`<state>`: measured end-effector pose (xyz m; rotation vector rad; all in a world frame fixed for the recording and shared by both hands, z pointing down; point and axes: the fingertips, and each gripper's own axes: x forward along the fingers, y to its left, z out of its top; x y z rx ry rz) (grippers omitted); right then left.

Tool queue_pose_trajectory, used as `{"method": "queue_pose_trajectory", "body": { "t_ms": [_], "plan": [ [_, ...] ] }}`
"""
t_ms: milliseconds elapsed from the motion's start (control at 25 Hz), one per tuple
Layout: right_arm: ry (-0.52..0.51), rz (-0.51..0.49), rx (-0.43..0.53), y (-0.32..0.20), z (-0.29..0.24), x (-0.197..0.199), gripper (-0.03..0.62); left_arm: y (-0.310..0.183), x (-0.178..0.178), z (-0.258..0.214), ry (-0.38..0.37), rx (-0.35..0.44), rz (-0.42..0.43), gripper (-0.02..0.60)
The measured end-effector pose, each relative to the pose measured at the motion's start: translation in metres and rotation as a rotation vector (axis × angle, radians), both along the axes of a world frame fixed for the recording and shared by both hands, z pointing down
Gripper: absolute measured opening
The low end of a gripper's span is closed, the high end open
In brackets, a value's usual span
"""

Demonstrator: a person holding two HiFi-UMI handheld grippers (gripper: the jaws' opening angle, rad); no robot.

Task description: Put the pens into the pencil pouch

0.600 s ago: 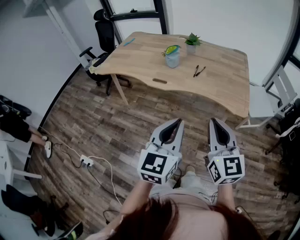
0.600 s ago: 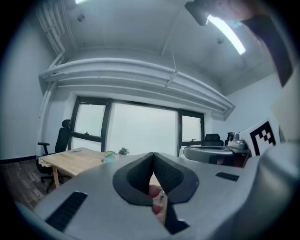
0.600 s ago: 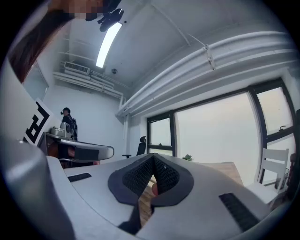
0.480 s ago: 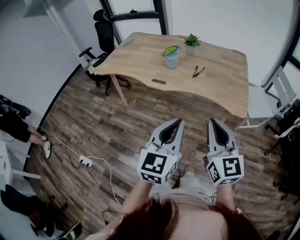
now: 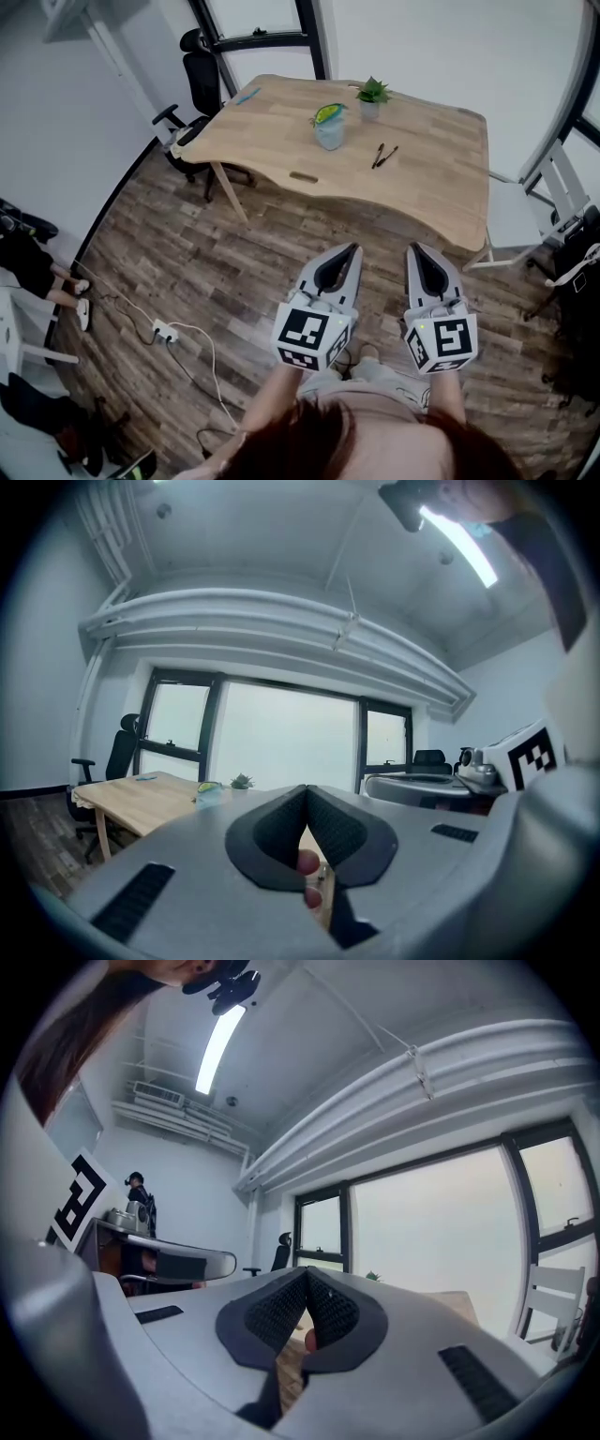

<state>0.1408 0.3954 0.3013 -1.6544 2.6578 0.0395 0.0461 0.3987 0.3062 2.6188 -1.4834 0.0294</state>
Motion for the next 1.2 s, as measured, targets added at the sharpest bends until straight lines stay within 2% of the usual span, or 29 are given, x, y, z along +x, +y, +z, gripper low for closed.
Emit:
{"method": "queue_pose_trajectory", "body": {
  "t_ms": [160,440,720,1200],
  "plan": [
    [-0.042,-0.036,-0.002,-0.017,-0.003,0.017,0.0,-0.018,0.016,0.002,0.007,-0.003,-0.027,0.002],
    [-0.16,-0.166,-0.074,-0.039,0.003,0.033,0.0,-0.038,0.038,0.006,0.003,-0.013,-0.068,0.002],
    [-0.159,-0.146,-0.097,-0.067,0.011,0.038,0.0,-0.059,0.04,0.011,-0.007,-0.027,-0.086,0.002],
    [-0.156,-0.093,-0.113,-0.159,0.024,0.022,0.0,-0.158,0.018,0.023,0.0,-0.039,-0.063,0.002]
  ]
}}
